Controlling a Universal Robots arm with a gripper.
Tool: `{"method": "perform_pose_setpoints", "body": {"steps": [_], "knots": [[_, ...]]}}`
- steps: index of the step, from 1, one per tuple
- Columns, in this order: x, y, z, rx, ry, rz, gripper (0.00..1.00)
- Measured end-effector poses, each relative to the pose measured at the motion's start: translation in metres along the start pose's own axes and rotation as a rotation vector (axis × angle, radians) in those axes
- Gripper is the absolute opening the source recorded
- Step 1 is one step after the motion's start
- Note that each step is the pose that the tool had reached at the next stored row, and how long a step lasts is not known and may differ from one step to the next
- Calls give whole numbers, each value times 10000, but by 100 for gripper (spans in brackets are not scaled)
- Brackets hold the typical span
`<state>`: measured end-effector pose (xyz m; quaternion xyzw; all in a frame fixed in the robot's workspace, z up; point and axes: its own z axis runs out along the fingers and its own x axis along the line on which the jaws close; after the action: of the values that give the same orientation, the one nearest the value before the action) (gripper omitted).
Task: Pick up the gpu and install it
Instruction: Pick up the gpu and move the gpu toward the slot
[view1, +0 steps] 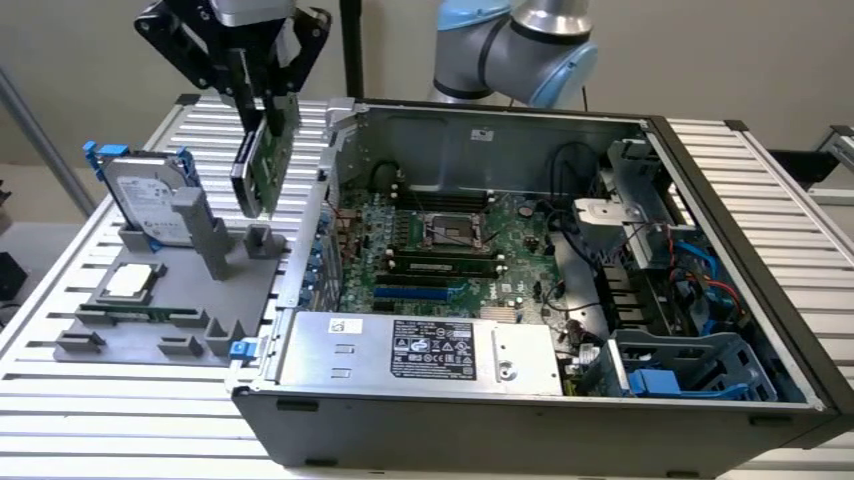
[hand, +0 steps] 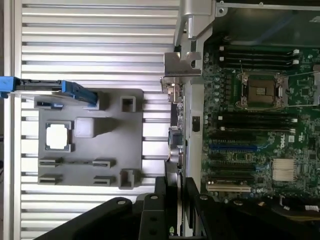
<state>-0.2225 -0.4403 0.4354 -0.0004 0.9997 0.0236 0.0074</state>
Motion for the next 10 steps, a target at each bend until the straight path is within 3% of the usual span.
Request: {"method": "perform_pose_setpoints", "body": {"steps": [10], "knots": [[-455, -1, -8, 1, 28, 1, 0]]}}
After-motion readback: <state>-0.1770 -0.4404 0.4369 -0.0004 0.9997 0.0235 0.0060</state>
